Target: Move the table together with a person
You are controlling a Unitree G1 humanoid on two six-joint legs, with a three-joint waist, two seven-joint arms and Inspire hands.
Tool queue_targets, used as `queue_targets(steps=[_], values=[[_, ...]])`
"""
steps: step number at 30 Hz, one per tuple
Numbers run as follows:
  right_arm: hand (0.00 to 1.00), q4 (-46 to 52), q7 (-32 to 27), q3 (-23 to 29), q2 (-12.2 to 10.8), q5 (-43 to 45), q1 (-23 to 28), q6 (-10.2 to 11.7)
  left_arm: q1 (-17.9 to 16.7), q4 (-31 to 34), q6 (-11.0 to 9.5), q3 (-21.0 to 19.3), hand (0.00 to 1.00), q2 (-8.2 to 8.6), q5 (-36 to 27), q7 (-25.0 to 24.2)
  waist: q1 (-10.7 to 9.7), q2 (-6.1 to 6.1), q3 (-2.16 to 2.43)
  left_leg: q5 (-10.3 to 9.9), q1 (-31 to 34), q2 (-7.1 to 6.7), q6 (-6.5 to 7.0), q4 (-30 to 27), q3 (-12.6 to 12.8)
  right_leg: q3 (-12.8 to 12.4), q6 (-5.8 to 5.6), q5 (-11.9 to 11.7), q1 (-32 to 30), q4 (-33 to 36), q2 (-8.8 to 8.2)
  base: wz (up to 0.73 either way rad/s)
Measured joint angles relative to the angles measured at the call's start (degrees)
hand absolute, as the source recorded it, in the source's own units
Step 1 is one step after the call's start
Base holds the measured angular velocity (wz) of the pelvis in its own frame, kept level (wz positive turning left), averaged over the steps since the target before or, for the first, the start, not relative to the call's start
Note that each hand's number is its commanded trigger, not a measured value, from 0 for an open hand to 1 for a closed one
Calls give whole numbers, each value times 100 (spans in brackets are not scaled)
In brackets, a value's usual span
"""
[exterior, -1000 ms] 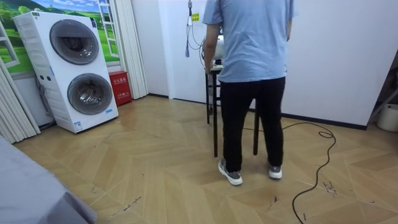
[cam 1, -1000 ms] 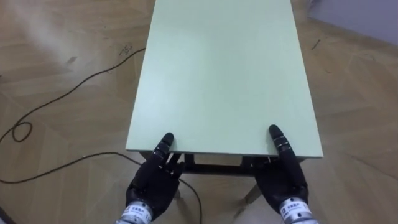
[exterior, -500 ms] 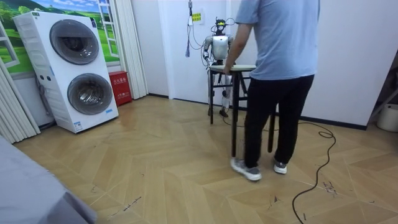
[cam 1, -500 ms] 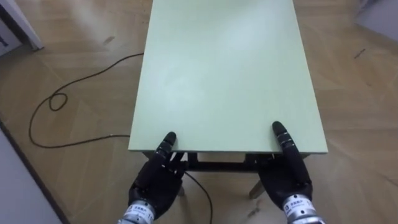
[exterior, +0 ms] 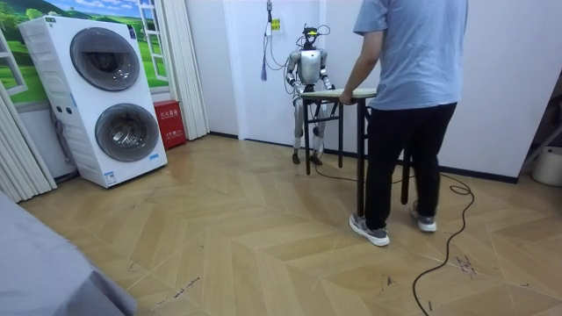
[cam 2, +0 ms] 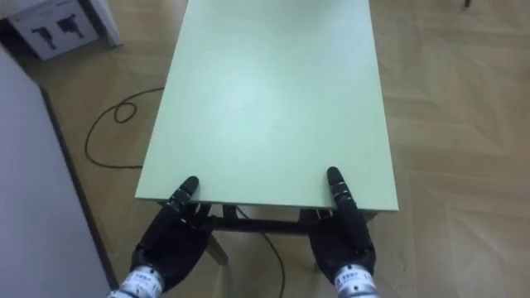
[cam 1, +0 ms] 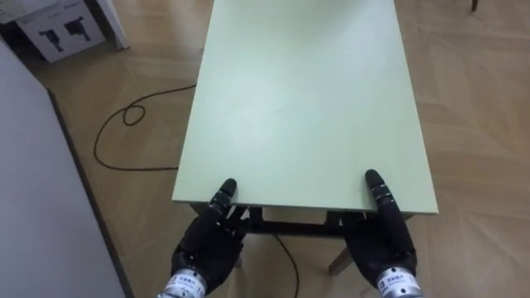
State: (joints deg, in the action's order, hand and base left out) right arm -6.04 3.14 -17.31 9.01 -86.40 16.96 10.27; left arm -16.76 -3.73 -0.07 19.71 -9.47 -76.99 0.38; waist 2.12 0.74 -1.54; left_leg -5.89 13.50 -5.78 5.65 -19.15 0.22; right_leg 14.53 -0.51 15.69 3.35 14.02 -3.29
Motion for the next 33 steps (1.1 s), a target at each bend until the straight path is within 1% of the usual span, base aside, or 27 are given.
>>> queue_targets(steps=[2,4,5,7,8,9,10,11,12,13,14,15,16,17,18,19,20,21,22,24,25,28,30,31,32,33], values=[[100,0,-9,1,16,0,-3,-30,-42,20,0,1,100,-9,-1,5,22,1,0,21,23,-7,-21,-29,-105,35,27,-42,66,-79,50,32],[100,0,-9,3,39,1,-11,-31,-42,23,0,10,100,-12,1,5,68,5,2,95,62,-46,-49,-13,-247,150,53,-64,90,-142,82,31],[100,0,-9,4,46,1,-11,-31,-42,23,0,13,100,-13,1,4,76,8,3,111,72,-79,-57,-9,-279,166,55,-65,91,-141,91,34],[100,0,-9,7,44,-13,-11,-30,-32,24,0,18,100,18,7,5,70,25,13,216,76,-124,-95,56,-435,310,90,-85,144,-149,119,39],[100,0,-9,13,44,-14,-12,-30,-27,24,0,21,100,26,9,5,63,33,18,266,75,-135,-102,106,-463,318,115,-100,143,-163,127,51],[100,0,-9,26,43,-22,-12,-30,-15,25,0,23,100,42,27,6,0,38,21,434,41,-182,-115,306,-520,353,143,-122,134,-262,129,64],[100,0,-7,42,45,-33,-12,-30,2,25,0,21,100,69,49,17,-69,58,34,652,-17,-203,-178,641,-480,424,170,-179,144,-394,117,69],[100,1,-6,54,42,-30,-19,-30,9,26,0,19,100,83,53,20,-122,70,42,748,-28,-179,-257,800,-351,544,194,-224,146,-473,73,73],[100,-11,-7,56,20,-17,-51,-36,12,24,-1,-2,100,111,57,20,-232,76,33,582,38,58,-357,571,421,864,220,-258,169,-540,-7,55],[100,-34,-9,48,-39,-17,-48,-41,-4,21,-1,-6,100,107,62,21,-231,81,28,14,66,466,-292,-171,1191,1082,220,-256,197,-478,7,50],[100,-34,-10,51,-46,-16,-57,-44,2,21,-3,-6,100,104,62,19,-218,118,20,-486,67,921,-337,-873,1478,1185,228,-233,190,-387,81,26],[100,-33,-9,58,-41,-16,-68,-44,7,22,-4,-9,100,104,72,19,-216,154,23,-665,68,1109,-446,-1095,1494,1215,224,-192,168,-298,113,30],[100,-31,-8,102,-33,-8,-118,-44,41,21,-5,-29,100,154,129,23,-242,234,-14,-793,82,1186,-498,-1118,1387,1218,168,-104,88,-63,137,47],[100,-26,-6,138,-36,46,-126,-49,70,22,-5,-32,100,185,135,34,-339,229,-14,-769,65,1099,-405,-915,1363,1182,137,-85,20,19,119,58],[100,-21,-6,156,-43,78,-125,-52,91,22,-5,-33,100,182,134,34,-379,203,-12,-722,38,1025,-326,-776,1341,1103,123,-76,-5,17,102,57],[100,3,-6,196,-63,123,-132,-86,100,22,-5,-55,100,214,127,45,-394,164,-13,-619,-20,884,-251,-539,1338,881,88,-56,-45,11,61,35],[100,16,-6,225,-52,135,-133,-112,98,22,-5,-48,100,228,117,52,-391,166,-14,-585,-45,833,-230,-462,1335,799,83,-56,-46,-7,42,26],[100,18,-10,231,-37,138,-154,-123,98,22,-3,-22,100,239,106,70,-362,171,-14,-552,-82,760,-202,-364,1335,681,65,-52,-42,-39,13,16],[100,18,-34,229,-2,122,-193,-159,97,22,-3,-20,100,244,105,71,-320,170,-14,-523,-91,717,-182,-311,1317,609,54,-57,-41,-41,-4,24],[100,18,-56,213,-6,127,-227,-158,98,22,-15,-33,100,250,105,71,-296,169,-13,-468,-109,658,-152,-218,1281,574,12,-82,-35,-41,-30,28],[100,18,-56,171,-3,133,-234,-150,98,22,-30,-32,100,246,105,71,-301,169,-13,-425,-131,589,-130,-137,1215,528,8,-85,-44,-45,-57,27],[100,18,-55,176,-16,149,-256,-142,98,25,-81,-34,100,228,117,57,-304,167,-11,-369,-144,491,-88,-24,1134,397,2,-88,-46,-41,-95,29],[100,18,-55,176,-31,151,-266,-146,97,26,-113,-36,100,228,125,43,-292,167,-11,-358,-148,470,-70,-12,1122,396,-13,-96,-42,12,-113,19],[100,16,-56,178,-37,151,-264,-151,98,30,-119,-38,100,229,131,35,-277,170,-11,-350,-159,467,-55,-8,1061,383,-27,-88,-82,203,-133,17],[100,10,-59,174,-36,151,-254,-152,97,29,-119,-35,100,231,131,34,-271,169,-11,-347,-183,469,-51,0,1031,323,-60,-69,-178,402,-151,21],[100,-5,-70,178,-35,152,-214,-157,93,27,-121,-17,100,225,131,37,-284,181,-14,-347,-248,477,-49,-5,872,30,-192,46,-393,856,-166,32]])
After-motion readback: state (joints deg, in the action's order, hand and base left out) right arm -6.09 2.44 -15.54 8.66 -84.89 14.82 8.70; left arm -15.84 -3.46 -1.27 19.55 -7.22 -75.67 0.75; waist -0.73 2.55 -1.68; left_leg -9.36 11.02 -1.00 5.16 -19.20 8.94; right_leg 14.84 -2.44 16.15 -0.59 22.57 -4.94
